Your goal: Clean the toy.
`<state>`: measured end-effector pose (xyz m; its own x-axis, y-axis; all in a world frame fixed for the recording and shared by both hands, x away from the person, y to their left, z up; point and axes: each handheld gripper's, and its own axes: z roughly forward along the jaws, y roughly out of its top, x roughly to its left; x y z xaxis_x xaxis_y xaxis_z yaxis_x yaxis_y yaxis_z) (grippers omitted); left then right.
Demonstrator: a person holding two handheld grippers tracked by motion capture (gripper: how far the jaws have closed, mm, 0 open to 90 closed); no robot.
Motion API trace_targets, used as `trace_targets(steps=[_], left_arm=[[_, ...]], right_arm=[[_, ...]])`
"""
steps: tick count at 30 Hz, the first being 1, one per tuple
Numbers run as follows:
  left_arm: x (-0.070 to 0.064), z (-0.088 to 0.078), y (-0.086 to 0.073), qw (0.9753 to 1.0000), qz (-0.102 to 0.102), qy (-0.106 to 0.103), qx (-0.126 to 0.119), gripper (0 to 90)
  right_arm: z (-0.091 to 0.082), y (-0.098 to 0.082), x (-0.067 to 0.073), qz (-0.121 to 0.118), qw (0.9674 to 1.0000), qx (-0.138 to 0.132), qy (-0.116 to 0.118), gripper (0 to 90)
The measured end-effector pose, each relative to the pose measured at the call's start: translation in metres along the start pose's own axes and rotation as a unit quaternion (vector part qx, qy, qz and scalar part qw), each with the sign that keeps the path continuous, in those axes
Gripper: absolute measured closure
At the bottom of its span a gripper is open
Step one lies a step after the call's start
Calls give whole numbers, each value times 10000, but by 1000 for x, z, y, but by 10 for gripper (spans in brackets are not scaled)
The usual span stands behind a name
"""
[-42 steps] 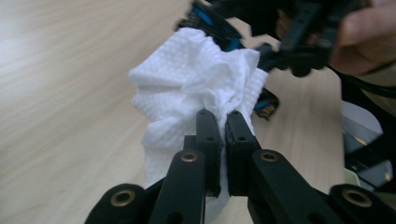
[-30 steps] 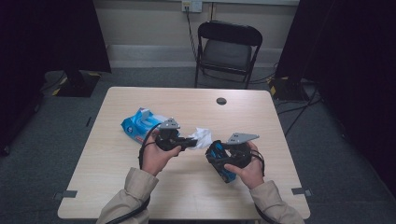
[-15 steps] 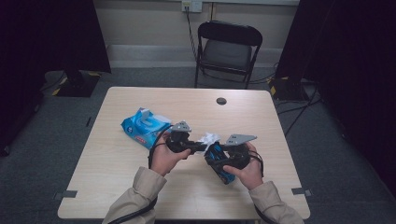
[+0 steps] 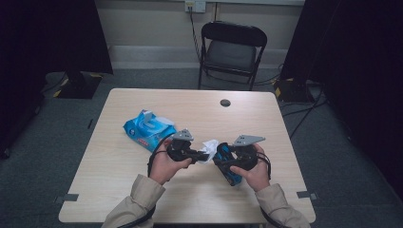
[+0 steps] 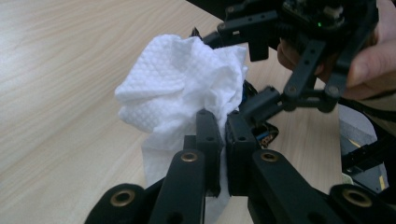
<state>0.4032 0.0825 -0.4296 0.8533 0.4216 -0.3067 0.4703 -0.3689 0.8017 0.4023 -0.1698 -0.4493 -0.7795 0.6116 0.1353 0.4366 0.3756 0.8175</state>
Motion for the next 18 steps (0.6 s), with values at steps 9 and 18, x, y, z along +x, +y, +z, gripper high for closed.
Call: trace_targets(steps=[9, 18], left_arm=[[0, -4, -7, 10000, 27, -10, 50, 864], [15, -23, 7, 9986, -74, 485, -195, 863]], right_arm=[[-2, -1, -4, 52, 10000, -45, -53, 256], [-2, 3, 4, -49, 9999, -92, 86, 256]])
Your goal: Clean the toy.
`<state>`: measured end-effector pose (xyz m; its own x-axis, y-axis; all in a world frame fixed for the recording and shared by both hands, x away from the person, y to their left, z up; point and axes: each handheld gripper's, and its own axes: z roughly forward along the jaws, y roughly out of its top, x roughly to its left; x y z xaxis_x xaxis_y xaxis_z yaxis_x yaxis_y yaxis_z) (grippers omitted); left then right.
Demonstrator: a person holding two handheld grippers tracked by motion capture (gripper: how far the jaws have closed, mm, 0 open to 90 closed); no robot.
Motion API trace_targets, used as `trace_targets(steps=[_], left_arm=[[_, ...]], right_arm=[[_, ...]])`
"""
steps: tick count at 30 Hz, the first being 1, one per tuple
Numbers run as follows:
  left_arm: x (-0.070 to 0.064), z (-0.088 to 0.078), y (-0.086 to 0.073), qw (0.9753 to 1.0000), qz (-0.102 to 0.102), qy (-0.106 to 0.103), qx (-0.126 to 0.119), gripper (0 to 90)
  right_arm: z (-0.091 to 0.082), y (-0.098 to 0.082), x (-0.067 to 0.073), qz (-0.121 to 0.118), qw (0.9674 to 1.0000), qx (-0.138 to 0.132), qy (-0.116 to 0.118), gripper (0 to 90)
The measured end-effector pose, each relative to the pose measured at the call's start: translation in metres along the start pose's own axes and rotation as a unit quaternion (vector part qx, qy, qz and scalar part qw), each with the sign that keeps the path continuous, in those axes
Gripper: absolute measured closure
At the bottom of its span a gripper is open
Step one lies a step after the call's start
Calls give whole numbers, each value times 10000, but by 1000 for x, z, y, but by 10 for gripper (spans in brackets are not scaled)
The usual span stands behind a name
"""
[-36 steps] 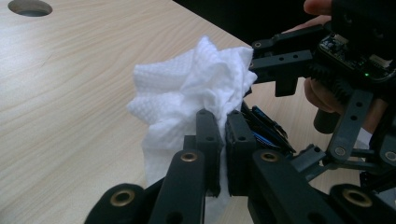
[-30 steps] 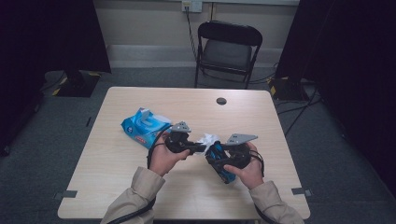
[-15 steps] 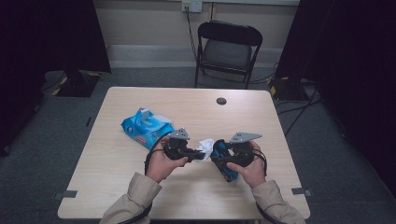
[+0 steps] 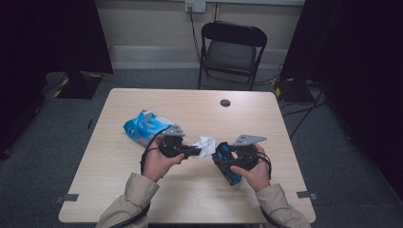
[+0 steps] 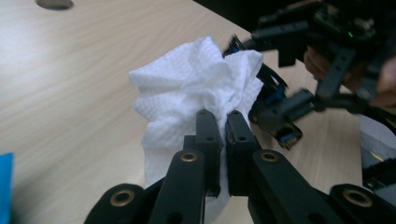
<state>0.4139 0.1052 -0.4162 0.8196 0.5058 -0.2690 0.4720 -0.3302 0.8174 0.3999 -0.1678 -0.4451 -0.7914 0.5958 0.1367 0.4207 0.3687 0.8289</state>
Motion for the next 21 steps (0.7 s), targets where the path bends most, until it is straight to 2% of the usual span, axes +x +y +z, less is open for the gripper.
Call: trace_targets(steps=[4, 9, 14, 18, 21], left_arm=[[1, 1, 10, 9999, 38, 88, -107, 863], [-4, 12, 16, 9999, 96, -33, -61, 863], [-10, 24, 13, 9997, 138, -194, 48, 863], [-10, 25, 10, 9996, 60, -258, 16, 863], [-9, 24, 9, 9996, 73, -256, 20, 864]], right_arm=[[2, 2, 5, -83, 9999, 6, 94, 256], [5, 3, 12, -175, 9997, 50, 184, 256], [7, 3, 15, -219, 9995, 64, 224, 256], [7, 2, 14, -222, 9995, 114, 204, 256], [7, 2, 14, -238, 9995, 122, 183, 256]])
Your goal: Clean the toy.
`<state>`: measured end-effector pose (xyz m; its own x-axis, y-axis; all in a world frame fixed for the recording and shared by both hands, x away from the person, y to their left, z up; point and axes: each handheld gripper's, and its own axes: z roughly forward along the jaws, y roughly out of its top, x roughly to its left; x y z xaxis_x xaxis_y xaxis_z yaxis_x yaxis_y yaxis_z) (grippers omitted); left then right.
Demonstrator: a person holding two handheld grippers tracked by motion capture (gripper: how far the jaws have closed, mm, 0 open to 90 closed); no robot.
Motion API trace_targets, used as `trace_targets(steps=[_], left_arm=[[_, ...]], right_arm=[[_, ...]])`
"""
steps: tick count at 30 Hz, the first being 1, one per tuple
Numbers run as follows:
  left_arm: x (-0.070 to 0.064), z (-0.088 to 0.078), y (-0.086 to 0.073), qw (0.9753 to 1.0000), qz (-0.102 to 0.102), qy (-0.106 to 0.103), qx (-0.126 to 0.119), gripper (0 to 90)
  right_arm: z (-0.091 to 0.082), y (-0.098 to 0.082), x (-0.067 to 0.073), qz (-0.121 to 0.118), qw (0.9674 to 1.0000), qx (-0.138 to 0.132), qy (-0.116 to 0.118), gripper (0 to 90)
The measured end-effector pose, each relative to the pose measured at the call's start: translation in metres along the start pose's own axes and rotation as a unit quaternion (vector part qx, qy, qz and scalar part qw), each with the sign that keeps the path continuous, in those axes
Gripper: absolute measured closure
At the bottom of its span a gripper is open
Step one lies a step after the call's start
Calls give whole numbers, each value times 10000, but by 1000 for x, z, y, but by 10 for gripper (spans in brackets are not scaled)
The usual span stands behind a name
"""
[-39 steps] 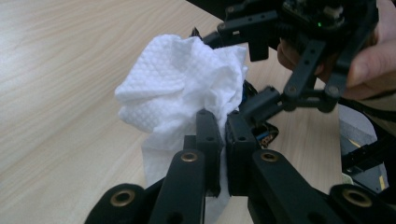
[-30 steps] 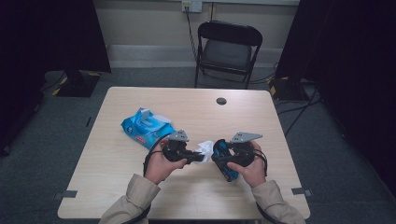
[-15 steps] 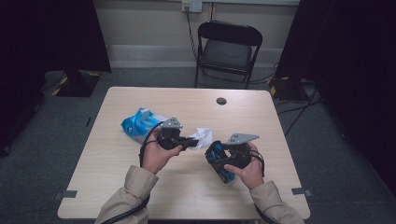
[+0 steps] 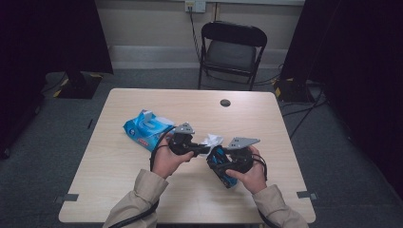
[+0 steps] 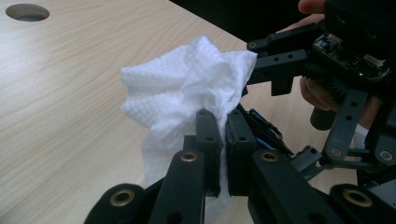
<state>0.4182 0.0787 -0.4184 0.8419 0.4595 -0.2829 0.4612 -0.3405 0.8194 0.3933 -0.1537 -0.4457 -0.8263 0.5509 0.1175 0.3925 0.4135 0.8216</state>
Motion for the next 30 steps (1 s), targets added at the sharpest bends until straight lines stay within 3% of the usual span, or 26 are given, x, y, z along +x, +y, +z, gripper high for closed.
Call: trace_targets(steps=[30], left_arm=[[-6, -3, -13, 9996, 58, -197, 190, 864]], right_arm=[[-5, -4, -12, 170, 9996, -18, -236, 256]])
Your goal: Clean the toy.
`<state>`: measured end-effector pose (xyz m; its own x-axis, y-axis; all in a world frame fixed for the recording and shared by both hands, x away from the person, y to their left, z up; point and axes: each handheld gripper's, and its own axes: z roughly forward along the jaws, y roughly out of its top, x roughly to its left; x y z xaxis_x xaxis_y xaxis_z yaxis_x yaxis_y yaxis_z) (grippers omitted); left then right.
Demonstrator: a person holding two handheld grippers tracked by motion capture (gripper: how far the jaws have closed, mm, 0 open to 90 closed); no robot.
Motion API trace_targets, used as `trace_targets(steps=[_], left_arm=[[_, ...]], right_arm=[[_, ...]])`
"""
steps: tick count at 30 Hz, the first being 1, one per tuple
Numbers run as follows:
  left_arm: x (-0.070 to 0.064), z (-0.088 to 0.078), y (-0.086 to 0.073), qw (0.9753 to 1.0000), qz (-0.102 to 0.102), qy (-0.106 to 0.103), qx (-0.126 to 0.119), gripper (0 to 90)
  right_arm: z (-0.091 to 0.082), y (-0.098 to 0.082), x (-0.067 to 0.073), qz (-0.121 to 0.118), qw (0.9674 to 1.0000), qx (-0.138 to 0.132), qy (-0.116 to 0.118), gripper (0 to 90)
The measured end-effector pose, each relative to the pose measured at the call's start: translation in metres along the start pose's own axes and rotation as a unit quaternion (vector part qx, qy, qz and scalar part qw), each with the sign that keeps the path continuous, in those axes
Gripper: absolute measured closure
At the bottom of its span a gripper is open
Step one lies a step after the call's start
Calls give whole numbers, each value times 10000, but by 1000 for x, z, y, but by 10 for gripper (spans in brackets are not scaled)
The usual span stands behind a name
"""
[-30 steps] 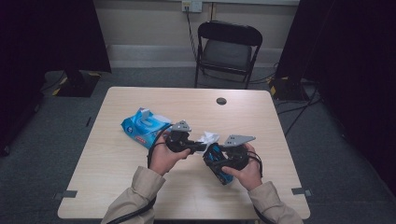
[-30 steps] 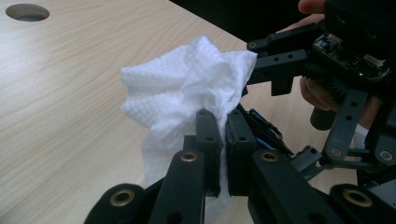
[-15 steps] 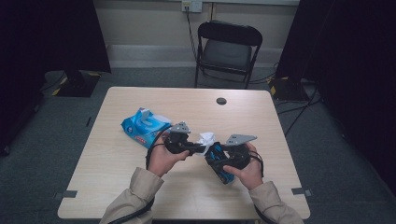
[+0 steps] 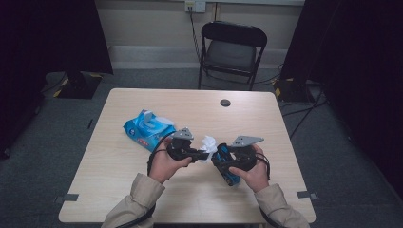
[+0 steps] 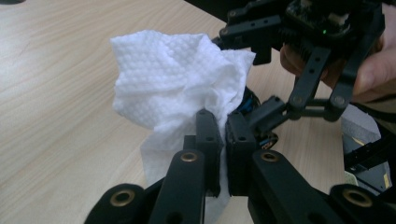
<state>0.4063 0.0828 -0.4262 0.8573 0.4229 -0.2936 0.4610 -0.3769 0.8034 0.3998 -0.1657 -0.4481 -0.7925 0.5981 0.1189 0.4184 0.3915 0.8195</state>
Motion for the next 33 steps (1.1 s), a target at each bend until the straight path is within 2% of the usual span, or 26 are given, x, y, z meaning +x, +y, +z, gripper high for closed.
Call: trace_targets(steps=[11, 13, 17, 33], left_arm=[[3, -1, -5, 9999, -26, -32, 91, 864], [3, -1, -7, 9999, -26, 15, 134, 863], [3, 4, -13, 9996, -35, -93, 269, 863], [-1, 22, -20, 9991, 3, -263, 329, 863]], right_arm=[[-2, 1, 0, 10, 10000, -63, 25, 256], [-3, 2, -1, 28, 9999, -95, 33, 255], [-5, 3, -1, 39, 9999, -141, 17, 256], [-6, 6, -1, 120, 9995, -250, 115, 255]])
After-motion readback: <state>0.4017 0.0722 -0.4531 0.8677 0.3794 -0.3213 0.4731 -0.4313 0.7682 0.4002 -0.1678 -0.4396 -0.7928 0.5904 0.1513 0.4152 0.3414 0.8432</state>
